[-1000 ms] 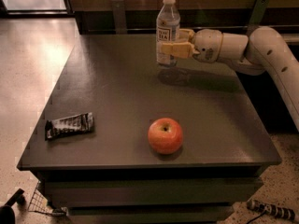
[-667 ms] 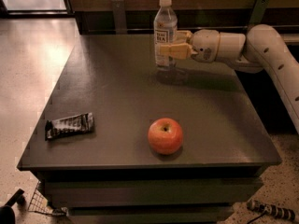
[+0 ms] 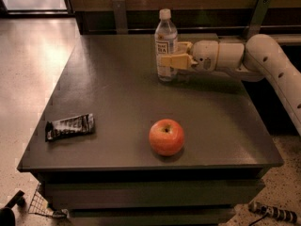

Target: Place blue plastic bottle upright

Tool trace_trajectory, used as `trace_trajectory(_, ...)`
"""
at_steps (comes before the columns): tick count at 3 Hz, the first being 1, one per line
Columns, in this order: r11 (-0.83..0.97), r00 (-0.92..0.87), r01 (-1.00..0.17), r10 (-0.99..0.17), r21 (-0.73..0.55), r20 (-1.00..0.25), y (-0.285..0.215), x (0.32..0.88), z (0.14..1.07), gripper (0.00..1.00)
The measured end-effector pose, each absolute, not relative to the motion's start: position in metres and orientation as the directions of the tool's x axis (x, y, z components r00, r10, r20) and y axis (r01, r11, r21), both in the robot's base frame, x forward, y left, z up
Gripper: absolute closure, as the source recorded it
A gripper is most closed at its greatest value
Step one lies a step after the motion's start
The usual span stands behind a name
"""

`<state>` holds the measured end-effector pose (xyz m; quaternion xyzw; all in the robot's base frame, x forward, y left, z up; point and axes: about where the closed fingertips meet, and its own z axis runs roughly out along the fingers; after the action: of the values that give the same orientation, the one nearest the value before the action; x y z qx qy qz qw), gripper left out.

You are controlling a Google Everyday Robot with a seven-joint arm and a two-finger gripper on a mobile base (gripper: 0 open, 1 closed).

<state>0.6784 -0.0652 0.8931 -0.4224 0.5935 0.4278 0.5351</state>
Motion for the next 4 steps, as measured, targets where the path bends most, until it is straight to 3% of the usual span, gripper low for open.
trace_trajectory(2, 0.289, -0.086, -0.954, -0.014, 0.078, -0.996, -0.0637, 0.6668, 0.8774, 0.97)
trace_trajectory(4, 0.289, -0.086, -0.954, -0.014, 0.078, -0.996, -0.0635, 0.6668, 0.8779, 0.51)
